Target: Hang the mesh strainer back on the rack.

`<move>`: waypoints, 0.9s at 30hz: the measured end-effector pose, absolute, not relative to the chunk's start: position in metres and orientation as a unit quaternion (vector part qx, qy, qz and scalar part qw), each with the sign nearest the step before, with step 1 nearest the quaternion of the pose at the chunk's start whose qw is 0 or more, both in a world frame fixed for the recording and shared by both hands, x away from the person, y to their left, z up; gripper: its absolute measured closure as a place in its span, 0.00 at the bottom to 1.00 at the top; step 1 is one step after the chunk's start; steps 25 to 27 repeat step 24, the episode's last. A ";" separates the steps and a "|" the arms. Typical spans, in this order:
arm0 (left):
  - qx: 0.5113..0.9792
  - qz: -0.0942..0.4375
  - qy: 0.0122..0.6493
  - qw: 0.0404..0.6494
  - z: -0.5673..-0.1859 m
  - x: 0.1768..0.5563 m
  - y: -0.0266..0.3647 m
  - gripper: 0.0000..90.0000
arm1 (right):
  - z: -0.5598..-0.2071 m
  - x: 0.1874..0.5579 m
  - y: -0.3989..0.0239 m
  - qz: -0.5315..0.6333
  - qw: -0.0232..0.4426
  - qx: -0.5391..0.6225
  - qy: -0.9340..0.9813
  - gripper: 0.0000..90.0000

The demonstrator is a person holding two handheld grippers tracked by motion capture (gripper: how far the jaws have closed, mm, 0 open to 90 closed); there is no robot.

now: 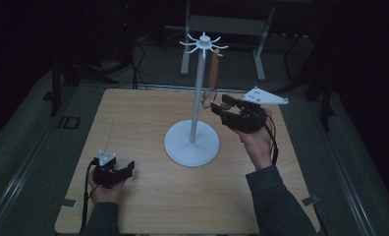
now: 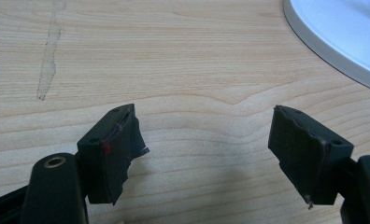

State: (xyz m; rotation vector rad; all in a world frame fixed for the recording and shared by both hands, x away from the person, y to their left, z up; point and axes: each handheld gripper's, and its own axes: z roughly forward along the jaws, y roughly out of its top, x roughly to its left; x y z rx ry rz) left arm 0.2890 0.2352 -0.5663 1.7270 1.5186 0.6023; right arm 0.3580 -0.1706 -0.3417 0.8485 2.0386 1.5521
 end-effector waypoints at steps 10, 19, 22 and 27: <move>0.674 0.236 0.593 0.373 -0.566 0.289 0.235 0.27 | -0.357 0.347 -0.171 0.490 0.246 0.309 0.777 0.49; 0.673 0.236 0.593 0.373 -0.566 0.289 0.235 0.27 | -0.387 0.341 -0.177 0.426 0.241 0.310 0.815 0.48; 0.674 0.236 0.593 0.372 -0.566 0.289 0.235 0.27 | -0.397 0.339 -0.183 0.417 0.235 0.314 0.820 0.48; 0.673 0.236 0.594 0.373 -0.566 0.289 0.235 0.27 | -0.404 0.338 -0.188 0.414 0.229 0.321 0.821 0.47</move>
